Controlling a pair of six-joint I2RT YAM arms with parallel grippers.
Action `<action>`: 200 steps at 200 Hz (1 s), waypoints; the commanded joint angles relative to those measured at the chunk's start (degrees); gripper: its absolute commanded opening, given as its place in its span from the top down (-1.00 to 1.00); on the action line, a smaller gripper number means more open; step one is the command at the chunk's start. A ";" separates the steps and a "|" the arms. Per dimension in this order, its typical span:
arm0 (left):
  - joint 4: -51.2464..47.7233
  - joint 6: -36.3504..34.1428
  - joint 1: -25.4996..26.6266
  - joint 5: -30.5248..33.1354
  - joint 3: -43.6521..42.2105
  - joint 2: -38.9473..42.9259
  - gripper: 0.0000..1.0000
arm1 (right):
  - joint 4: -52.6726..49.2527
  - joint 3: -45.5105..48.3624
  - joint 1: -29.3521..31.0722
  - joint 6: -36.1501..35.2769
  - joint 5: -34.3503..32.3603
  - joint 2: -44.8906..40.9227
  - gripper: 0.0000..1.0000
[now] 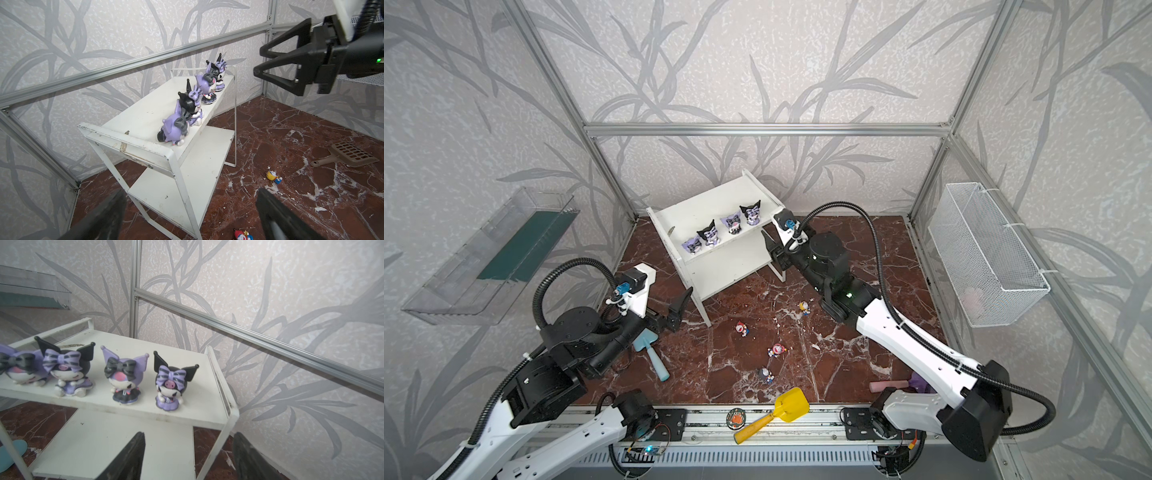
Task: Place and organize the plastic toys onto the shelf
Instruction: 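Open the right gripper and release the black Kuromi on the shelf, then move the right gripper back down toward the yellow Doraemon on the table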
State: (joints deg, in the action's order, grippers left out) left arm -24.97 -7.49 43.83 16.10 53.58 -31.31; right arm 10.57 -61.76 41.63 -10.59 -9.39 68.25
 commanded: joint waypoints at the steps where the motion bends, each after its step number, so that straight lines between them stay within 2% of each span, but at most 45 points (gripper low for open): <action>1: 1.56 -0.51 -0.76 -1.23 -0.81 0.11 -0.98 | -4.82 5.83 -0.60 4.45 -2.83 -4.78 -0.42; 38: 1.53 0.08 -2.00 -2.85 -1.80 0.61 -0.98 | -11.96 16.15 -7.33 16.78 3.12 -5.99 -0.45; 60: 1.84 0.28 -2.26 -3.43 -2.65 1.30 -0.99 | -11.70 20.71 -9.04 19.32 5.36 -3.55 -0.43; 75: 1.79 0.15 -2.36 -3.35 -2.89 1.61 -0.98 | -10.51 22.97 -10.00 19.93 6.70 -0.36 -0.32; 97: 2.11 0.15 -2.50 -3.12 -3.50 2.47 -0.98 | -9.65 23.57 -12.95 21.74 11.87 6.36 -0.18; 117: 2.23 0.10 -2.61 -3.33 -3.69 2.94 -0.98 | -11.39 21.49 -15.78 22.92 18.35 12.57 -0.14; 133: 2.12 0.02 -2.68 -4.50 -3.77 3.07 -0.98 | -13.02 19.00 -16.64 22.67 20.34 17.32 -0.11; 155: 0.39 -0.42 -2.68 -11.11 -3.18 2.66 -0.98 | -15.57 15.81 -17.45 21.85 23.96 21.83 -0.09; 200: -3.65 -0.08 -2.79 -26.37 -1.25 -2.52 -0.98 | -16.10 14.75 -18.03 20.49 25.07 24.09 -0.08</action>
State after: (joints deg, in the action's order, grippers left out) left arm -25.89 -7.29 41.45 0.51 50.54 -30.85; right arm -3.49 -45.50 24.25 10.85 13.21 91.37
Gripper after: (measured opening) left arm 0.992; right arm 0.540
